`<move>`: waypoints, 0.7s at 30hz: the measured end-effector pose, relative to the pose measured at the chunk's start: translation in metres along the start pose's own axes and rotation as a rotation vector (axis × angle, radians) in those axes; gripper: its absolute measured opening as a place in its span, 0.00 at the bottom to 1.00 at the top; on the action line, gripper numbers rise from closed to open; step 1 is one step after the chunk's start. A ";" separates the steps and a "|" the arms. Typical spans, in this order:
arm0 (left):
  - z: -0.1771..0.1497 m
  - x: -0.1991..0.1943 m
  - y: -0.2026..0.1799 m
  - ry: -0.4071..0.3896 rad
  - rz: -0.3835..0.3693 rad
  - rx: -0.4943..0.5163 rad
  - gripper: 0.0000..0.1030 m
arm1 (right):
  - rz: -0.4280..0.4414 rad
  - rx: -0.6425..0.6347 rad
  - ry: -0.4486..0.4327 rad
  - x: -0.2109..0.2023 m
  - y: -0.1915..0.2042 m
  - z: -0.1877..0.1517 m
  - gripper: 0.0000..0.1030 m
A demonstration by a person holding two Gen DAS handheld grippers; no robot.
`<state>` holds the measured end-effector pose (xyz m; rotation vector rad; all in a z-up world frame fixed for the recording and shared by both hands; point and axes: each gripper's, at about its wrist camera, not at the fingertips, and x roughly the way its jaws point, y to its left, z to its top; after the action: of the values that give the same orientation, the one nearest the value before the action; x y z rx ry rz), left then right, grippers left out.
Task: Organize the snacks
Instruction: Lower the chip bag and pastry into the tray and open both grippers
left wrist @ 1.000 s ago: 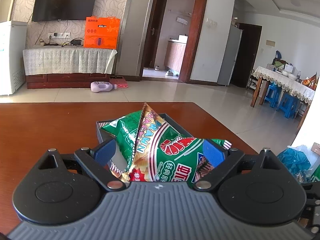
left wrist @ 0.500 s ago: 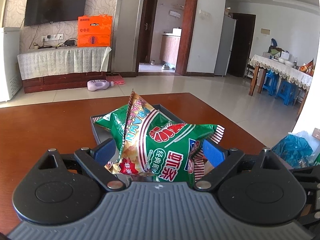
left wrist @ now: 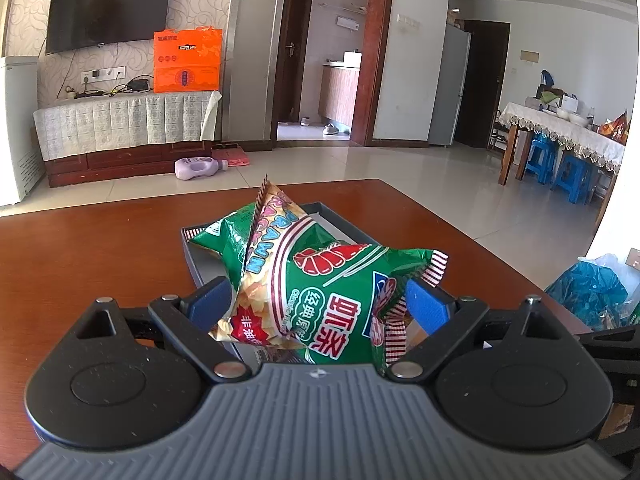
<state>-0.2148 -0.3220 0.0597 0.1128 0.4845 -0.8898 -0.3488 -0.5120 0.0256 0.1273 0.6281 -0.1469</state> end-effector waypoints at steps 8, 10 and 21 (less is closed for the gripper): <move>0.002 -0.001 0.000 0.000 -0.004 0.005 0.93 | 0.019 -0.002 0.021 -0.006 0.003 -0.005 0.38; 0.002 -0.002 -0.001 -0.003 -0.007 0.010 0.93 | 0.018 0.005 0.021 -0.008 0.003 -0.006 0.38; -0.004 -0.022 -0.002 0.005 0.017 0.011 0.93 | 0.000 0.048 0.002 -0.024 0.004 -0.010 0.42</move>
<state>-0.2294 -0.3065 0.0657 0.1291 0.4825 -0.8757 -0.3731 -0.5044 0.0317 0.1739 0.6264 -0.1616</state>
